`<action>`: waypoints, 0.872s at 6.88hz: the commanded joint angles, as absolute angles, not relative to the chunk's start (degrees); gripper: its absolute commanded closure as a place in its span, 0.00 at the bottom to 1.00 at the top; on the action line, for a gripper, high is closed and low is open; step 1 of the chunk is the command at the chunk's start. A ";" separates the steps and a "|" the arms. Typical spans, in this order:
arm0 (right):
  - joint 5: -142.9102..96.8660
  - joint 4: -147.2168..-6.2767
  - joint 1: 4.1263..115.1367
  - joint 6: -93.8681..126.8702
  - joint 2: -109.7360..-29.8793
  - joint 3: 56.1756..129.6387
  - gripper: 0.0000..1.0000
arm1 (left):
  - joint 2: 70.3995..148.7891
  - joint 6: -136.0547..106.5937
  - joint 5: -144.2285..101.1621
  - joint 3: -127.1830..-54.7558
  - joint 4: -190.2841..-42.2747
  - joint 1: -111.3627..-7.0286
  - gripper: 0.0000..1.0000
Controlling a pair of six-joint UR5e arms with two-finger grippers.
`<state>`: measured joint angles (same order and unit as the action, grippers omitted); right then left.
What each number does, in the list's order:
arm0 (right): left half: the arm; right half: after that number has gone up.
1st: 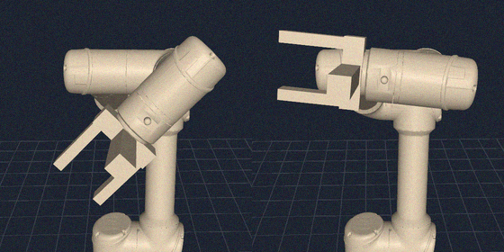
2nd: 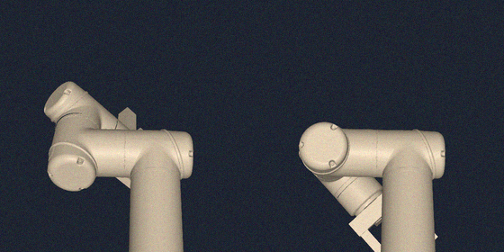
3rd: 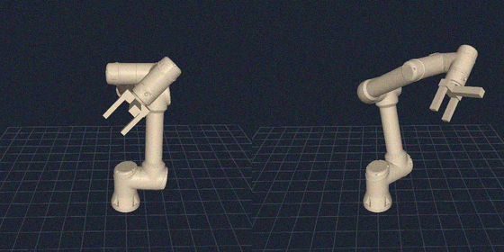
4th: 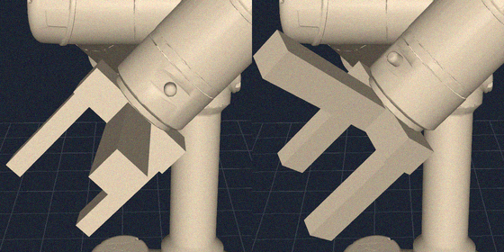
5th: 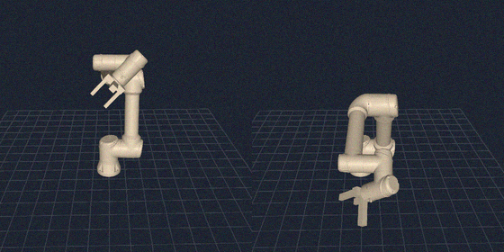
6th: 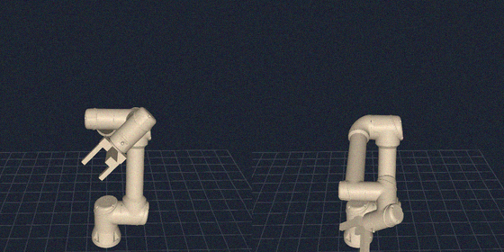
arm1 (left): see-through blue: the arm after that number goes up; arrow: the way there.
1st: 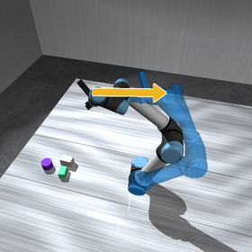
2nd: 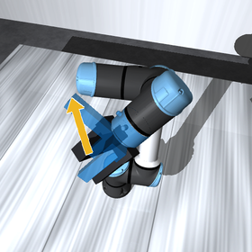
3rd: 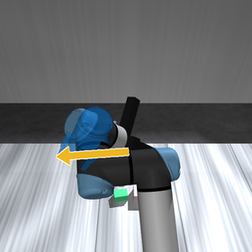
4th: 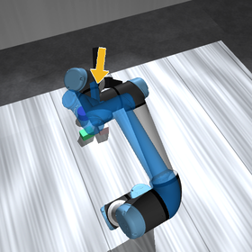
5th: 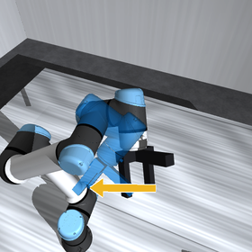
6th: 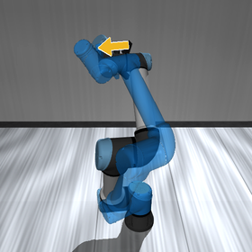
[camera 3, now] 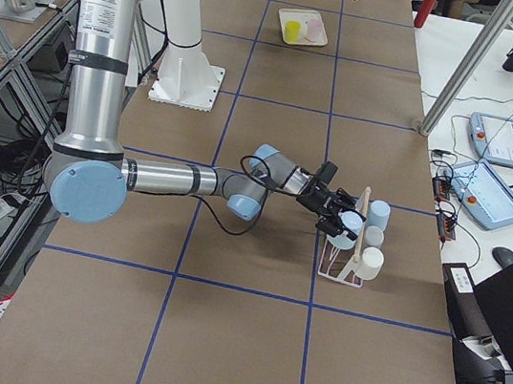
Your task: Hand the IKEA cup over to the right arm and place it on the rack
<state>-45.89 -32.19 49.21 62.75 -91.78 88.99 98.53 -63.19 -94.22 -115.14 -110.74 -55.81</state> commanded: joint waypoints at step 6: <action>-46.05 -32.25 49.13 62.93 -91.58 86.84 1.00 | 98.53 -63.19 -94.22 -115.22 -110.74 -55.81 0.00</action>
<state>-46.05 -32.21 49.13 62.90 -91.59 86.97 98.53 -63.19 -94.22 -115.15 -110.74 -55.81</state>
